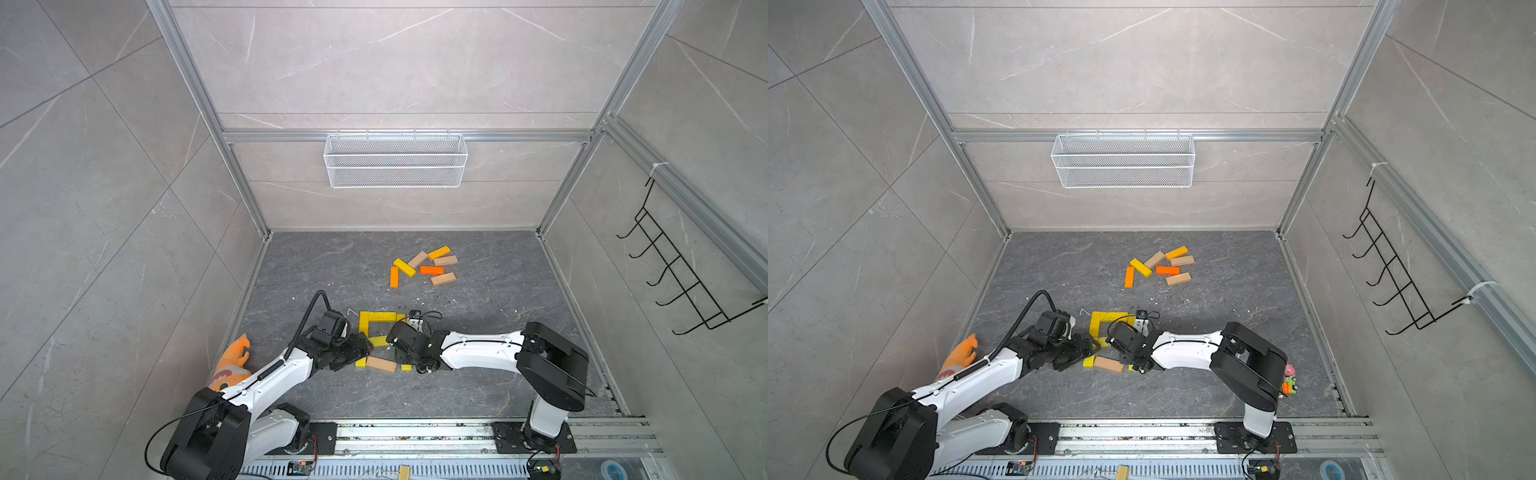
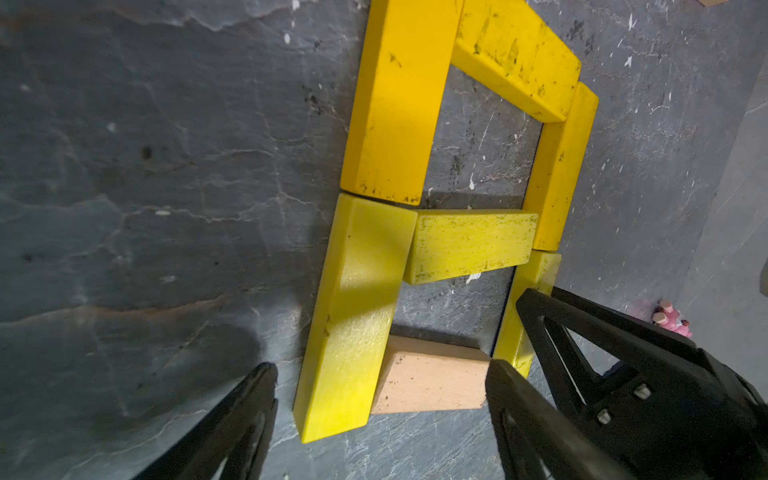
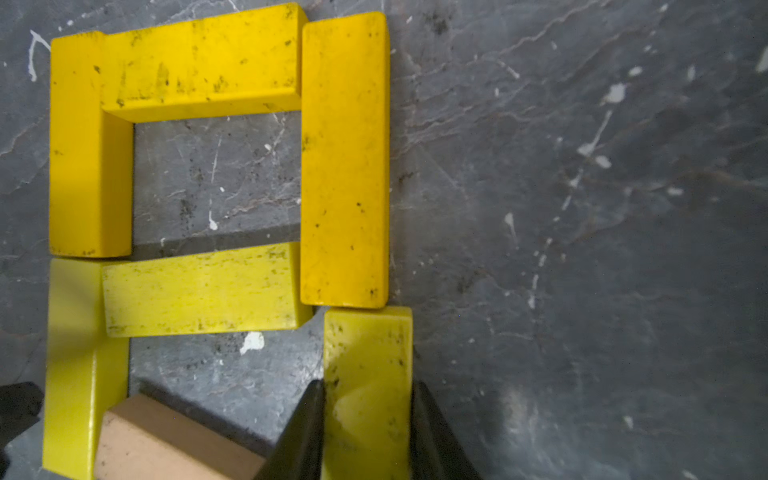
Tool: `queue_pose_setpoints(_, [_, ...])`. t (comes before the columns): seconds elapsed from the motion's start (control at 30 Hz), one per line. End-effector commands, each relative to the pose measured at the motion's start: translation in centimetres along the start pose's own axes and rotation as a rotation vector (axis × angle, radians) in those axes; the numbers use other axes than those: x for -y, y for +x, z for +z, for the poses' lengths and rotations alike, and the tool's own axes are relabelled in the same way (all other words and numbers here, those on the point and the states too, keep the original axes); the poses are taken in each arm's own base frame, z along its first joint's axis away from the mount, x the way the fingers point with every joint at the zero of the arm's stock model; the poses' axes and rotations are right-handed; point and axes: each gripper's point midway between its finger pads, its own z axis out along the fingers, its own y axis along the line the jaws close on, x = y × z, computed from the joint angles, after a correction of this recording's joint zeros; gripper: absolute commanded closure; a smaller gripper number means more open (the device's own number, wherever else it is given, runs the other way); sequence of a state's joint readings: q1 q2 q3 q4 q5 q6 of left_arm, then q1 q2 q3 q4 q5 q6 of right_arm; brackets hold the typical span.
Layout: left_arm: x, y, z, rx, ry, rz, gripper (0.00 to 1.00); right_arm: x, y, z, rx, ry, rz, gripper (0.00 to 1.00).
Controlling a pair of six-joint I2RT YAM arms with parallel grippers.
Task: Assemble the number 8 with building blocks
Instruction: Adjust the building block at the center of the board.
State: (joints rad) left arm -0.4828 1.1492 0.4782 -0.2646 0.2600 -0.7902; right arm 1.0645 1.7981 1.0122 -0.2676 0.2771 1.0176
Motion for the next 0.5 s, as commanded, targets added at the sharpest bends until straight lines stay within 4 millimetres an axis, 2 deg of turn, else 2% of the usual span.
queue_pose_setpoints(0.0, [0.26, -0.23, 0.11, 0.014, 0.001, -0.003, 0.18, -0.19, -0.33, -0.04, 0.004, -0.01, 0.005, 0.7])
queue_pose_setpoints(0.47, [0.93, 0.73, 0.44, -0.011, 0.008, 0.01, 0.18, -0.94, 0.12, 0.5, -0.021, -0.04, 0.005, 0.69])
